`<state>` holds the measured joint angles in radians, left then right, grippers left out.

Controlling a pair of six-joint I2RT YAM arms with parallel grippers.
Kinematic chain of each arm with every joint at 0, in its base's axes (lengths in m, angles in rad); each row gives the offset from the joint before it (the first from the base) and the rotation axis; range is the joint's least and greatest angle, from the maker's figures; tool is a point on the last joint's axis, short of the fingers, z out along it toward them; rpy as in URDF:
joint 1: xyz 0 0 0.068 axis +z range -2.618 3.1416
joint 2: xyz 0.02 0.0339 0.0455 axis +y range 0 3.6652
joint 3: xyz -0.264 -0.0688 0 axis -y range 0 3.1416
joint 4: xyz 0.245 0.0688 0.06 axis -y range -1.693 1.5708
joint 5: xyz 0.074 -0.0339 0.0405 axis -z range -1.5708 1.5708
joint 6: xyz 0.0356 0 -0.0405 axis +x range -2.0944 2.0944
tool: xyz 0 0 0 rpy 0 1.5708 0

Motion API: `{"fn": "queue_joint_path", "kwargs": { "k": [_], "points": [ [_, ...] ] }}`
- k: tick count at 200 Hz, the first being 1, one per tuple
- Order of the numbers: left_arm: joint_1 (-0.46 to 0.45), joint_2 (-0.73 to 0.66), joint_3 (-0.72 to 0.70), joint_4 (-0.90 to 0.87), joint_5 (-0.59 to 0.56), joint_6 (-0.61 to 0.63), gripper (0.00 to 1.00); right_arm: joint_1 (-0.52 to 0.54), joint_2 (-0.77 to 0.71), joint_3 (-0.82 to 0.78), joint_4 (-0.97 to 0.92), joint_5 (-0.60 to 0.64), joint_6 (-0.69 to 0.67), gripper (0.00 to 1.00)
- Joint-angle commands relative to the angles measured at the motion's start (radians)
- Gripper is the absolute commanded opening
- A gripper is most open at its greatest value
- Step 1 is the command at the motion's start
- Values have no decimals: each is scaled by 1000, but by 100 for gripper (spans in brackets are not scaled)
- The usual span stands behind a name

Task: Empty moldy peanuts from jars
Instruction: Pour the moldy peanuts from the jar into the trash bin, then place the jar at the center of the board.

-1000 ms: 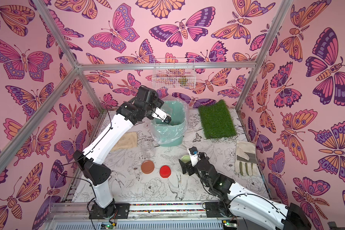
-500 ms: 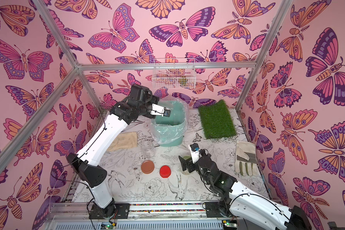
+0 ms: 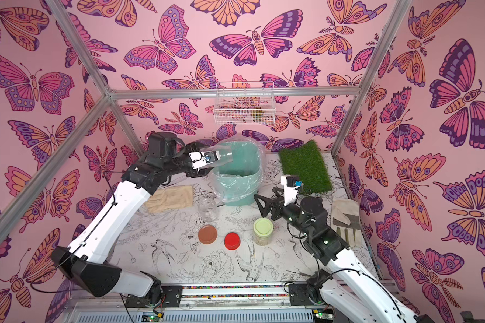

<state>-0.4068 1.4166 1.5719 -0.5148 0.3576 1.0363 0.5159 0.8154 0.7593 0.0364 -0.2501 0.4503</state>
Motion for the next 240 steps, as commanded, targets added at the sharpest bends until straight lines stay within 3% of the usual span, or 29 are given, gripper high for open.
{"fn": "queue_joint_path", "kwargs": {
  "k": [1, 47, 108, 197, 240],
  "points": [
    [14, -59, -78, 80, 142, -80, 0, -25, 64, 105, -27, -174, 85, 98],
    [20, -134, -227, 152, 253, -133, 0, -30, 214, 266, -80, -275, 117, 93],
    [22, -212, -322, 199, 344, -187, 0, -28, 381, 432, -154, -422, 111, 78],
    [19, -204, -360, 223, 388, -228, 0, -4, 479, 519, -222, -445, 88, 68],
    [8, -200, -372, 237, 377, -244, 0, 31, 533, 579, -321, -426, 29, 57]
  ]
}}
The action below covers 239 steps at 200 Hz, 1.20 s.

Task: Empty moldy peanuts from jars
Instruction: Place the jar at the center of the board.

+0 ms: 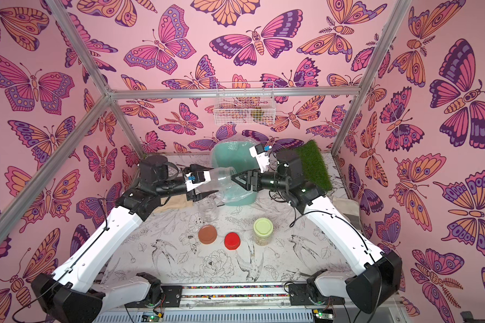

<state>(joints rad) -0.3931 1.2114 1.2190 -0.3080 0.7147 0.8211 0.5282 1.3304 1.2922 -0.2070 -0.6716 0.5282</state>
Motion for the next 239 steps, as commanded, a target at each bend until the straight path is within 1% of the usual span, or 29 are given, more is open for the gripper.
{"fn": "queue_joint_path", "kwargs": {
  "k": [1, 30, 67, 96, 111, 122, 153, 225, 239],
  "points": [
    [-6, 5, -19, 30, 19, -29, 0, 19, 18, 46, -78, -5, -49, 57],
    [-15, 9, -18, 33, 17, -37, 0, 22, 28, 47, -101, 0, -71, 52],
    [-27, 21, -29, 37, 18, -43, 0, 24, 55, 56, -132, -17, -89, 43],
    [-32, 24, -34, 37, 16, -46, 0, 24, 65, 63, -146, -29, -104, 31],
    [-33, 27, -34, 38, 17, -47, 0, 24, 67, 64, -148, -34, -109, 27],
    [-33, 29, -33, 37, 17, -47, 0, 24, 69, 64, -147, -40, -112, 21],
    [-35, 35, -39, 38, 17, -46, 0, 23, 62, 59, -134, -55, -112, 12],
    [-35, 20, -61, 38, 14, -48, 2, 23, 43, 31, -109, -59, -102, 1],
    [-35, 17, -65, 38, 12, -49, 2, 23, 40, 30, -108, -60, -101, 0]
  ]
}}
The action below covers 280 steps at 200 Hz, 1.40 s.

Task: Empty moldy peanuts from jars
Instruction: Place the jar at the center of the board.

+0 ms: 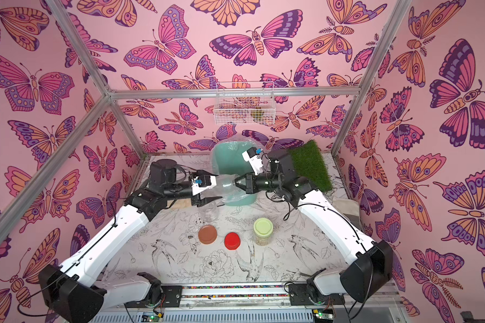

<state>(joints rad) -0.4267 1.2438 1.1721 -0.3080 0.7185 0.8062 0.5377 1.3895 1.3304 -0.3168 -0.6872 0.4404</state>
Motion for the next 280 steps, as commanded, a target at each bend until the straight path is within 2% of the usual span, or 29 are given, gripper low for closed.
{"fn": "queue_joint_path", "kwargs": {
  "k": [1, 29, 69, 98, 100, 103, 104, 107, 153, 175, 227, 256, 280],
  "points": [
    [-2, -15, -18, 38, 9, -35, 2, 14, -19, -8, 2, -45, -14, 0],
    [-1, -20, -24, 42, -3, -36, 10, 13, -28, -10, 2, -44, -16, 0],
    [0, -29, -43, 60, -60, -18, 45, 13, -56, -14, -10, -42, -38, 0],
    [8, -32, -46, 55, -62, -20, 62, 10, -72, -19, -28, -31, -53, 0],
    [8, -32, -46, 55, -62, -21, 66, 11, -72, -19, -28, -31, -54, 0],
    [8, -32, -46, 55, -62, -22, 91, 11, -74, -19, -30, -31, -54, 0],
    [8, -32, -46, 56, -61, -22, 95, 11, -74, -19, -31, -31, -54, 0],
    [8, -32, -47, 56, -61, -24, 99, 11, -75, -19, -33, -32, -54, 0],
    [9, -51, -74, 55, -69, -32, 100, 3, -91, -7, -74, -19, -76, 0],
    [19, -83, -98, 51, -102, -34, 100, -14, -111, 14, -150, 0, -131, 0],
    [60, -203, -173, 64, -200, -114, 100, -15, -134, 164, -518, 182, -430, 0],
    [61, -279, -259, 197, -326, -288, 100, 20, -127, 233, -672, 273, -565, 0],
    [62, -330, -304, 224, -425, -370, 100, 104, -100, 276, -781, 447, -653, 0]
  ]
}}
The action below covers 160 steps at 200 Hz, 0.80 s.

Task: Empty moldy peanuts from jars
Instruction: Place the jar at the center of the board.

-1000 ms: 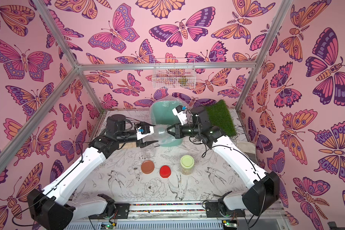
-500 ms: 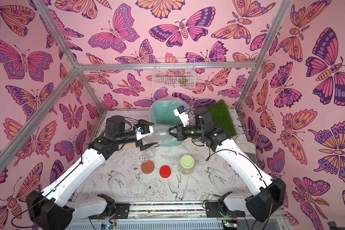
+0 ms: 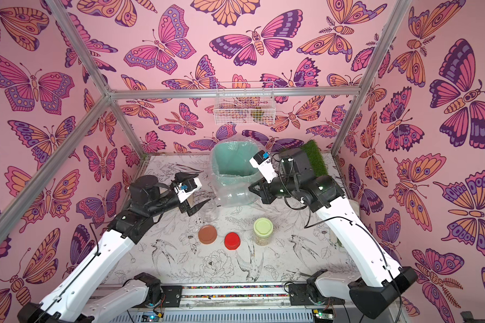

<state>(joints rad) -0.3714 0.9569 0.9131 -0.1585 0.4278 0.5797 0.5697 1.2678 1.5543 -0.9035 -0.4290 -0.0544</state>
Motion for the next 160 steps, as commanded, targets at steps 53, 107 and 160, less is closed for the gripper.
{"fn": "queue_joint_path", "kwargs": {
  "k": [53, 107, 160],
  "points": [
    [23, -128, -126, 52, -223, -247, 100, 160, 121, 43, -226, 429, -114, 0],
    [26, -214, -262, 66, -215, -323, 100, 193, 238, 6, -136, 478, 1, 0],
    [31, -247, -341, 82, -224, -331, 100, 208, 413, 33, -104, 543, 88, 1]
  ]
}}
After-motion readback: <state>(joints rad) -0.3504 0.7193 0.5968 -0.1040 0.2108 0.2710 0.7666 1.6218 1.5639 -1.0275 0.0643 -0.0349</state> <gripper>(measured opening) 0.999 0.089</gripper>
